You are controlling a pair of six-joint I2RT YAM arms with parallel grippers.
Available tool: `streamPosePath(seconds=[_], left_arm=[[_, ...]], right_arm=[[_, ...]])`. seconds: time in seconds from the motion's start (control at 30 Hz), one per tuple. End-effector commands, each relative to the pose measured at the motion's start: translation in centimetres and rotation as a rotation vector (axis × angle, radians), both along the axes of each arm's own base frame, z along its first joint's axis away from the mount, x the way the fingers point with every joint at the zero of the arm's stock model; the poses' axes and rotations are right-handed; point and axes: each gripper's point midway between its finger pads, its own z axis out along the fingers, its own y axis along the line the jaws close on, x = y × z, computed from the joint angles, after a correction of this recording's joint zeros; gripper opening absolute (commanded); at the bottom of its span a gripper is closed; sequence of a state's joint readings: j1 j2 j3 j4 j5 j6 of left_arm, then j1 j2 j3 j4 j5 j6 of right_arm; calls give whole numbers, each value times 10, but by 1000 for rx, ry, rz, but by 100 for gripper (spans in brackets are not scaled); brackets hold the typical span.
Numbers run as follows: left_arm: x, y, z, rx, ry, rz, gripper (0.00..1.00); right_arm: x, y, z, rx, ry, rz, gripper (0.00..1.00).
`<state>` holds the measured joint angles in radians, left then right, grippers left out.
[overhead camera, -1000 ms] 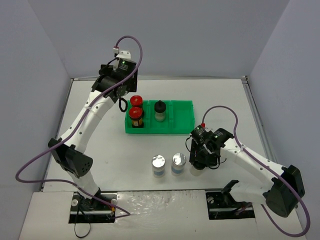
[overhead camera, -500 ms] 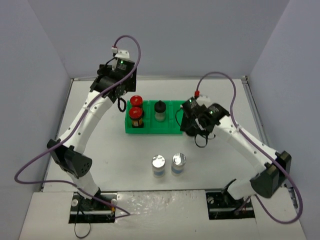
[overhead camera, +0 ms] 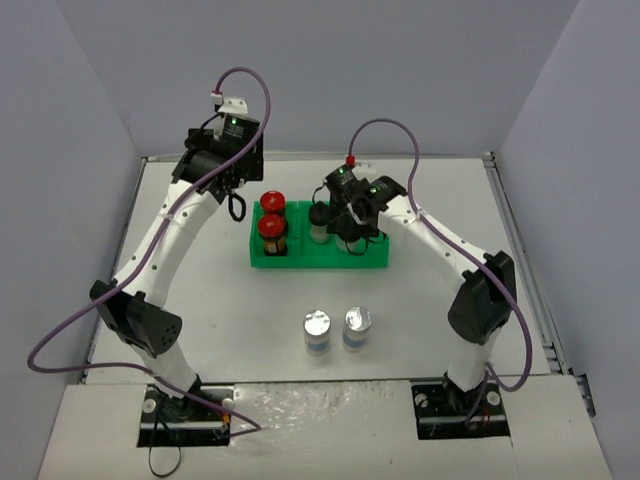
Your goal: Organize the condiment bottles
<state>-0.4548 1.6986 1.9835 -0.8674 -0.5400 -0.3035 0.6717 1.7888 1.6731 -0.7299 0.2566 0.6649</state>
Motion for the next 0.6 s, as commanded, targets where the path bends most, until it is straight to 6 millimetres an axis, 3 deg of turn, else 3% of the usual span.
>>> streamPosePath(seconds=[0.0, 0.17, 0.57], left_arm=[[-9, 24, 38, -65, -105, 65, 91], [-8, 35, 37, -69, -102, 86, 91], [-10, 45, 31, -68, -84, 100, 91]], right_arm=[[29, 20, 45, 80, -126, 32, 0], [34, 32, 41, 93, -118, 61, 0], [36, 59, 0, 80, -61, 116, 0]])
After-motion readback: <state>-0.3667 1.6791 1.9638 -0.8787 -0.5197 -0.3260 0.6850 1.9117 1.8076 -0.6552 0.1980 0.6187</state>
